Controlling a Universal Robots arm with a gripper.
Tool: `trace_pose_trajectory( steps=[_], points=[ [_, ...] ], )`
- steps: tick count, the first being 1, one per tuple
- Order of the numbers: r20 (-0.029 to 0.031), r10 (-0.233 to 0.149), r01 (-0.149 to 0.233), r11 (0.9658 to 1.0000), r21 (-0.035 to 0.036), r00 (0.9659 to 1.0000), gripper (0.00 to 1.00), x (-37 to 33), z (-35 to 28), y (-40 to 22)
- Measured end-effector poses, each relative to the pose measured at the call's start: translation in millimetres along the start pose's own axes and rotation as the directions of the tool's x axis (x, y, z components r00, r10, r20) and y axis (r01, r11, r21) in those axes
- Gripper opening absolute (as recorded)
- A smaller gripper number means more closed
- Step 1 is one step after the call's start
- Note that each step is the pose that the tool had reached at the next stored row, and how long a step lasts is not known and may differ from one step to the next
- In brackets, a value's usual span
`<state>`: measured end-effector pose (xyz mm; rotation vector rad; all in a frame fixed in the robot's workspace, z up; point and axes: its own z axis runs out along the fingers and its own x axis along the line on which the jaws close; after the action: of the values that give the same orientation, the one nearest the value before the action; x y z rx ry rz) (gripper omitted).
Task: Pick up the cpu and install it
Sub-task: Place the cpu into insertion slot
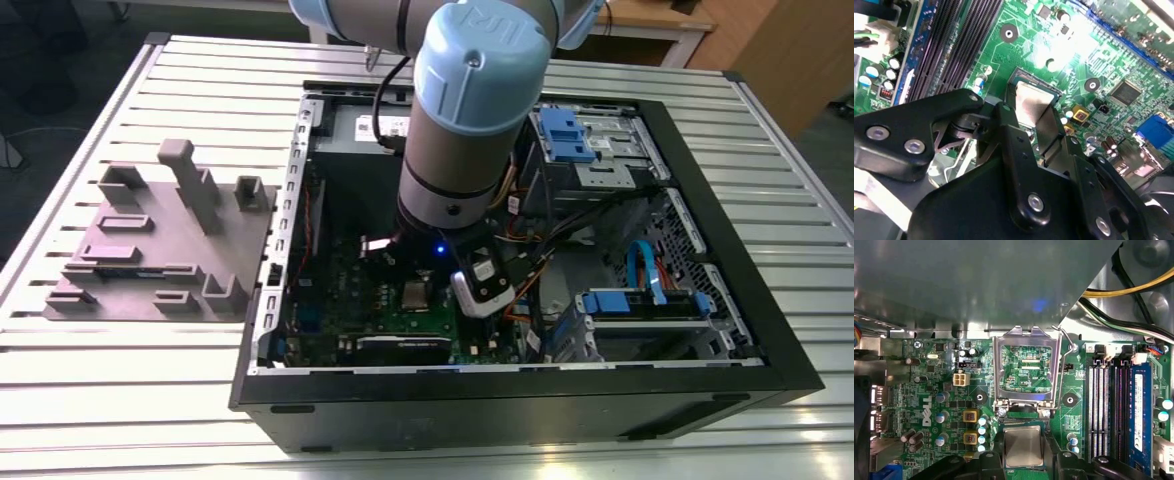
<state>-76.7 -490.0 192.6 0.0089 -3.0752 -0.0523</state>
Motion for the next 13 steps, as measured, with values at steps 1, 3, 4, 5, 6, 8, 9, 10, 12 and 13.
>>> trace_pose_trajectory(
  steps=[1, 3, 4, 5, 6, 8, 9, 10, 12, 13],
  points=[
    [0.0, 0.0, 0.0, 1.0, 0.0, 1.0, 0.43, 0.0, -0.1, 0.0],
    [-0.0001, 0.0, 0.0, 1.0, 0.0, 1.0, 0.43, 0.0, -0.3, 0.0],
    [-0.0003, 0.0, 0.0, 1.0, 0.0004, 1.0, 0.43, 0.1, -1.0, 0.0],
    [-0.0002, 0.0, 0.0, 1.0, 0.0002, 1.0, 0.43, 0.1, -1.5, 0.0],
    [-0.0001, 0.0, 0.0, 1.0, -0.0001, 1.0, 0.41, 0.2, -2.0, 0.0],
    [0.0, 0.001, -0.001, 1.0, -0.0003, 1.0, 0.35, 0.2, -2.2, 0.1],
    [0.0001, 0.002, -0.002, 1.0, -0.0005, 1.0, 0.35, 0.2, -2.2, 0.1],
    [0.0001, 0.003, -0.003, 1.0, -0.0004, 1.0, 0.27, 0.2, -2.2, 0.0],
    [0.0, 0.003, -0.003, 1.0, -0.0003, 1.0, 0.27, 0.2, -2.3, 0.0],
    [-0.0003, 0.003, -0.003, 1.0, -0.0003, 1.0, 0.27, -0.1, -2.4, 0.0]
  ],
)
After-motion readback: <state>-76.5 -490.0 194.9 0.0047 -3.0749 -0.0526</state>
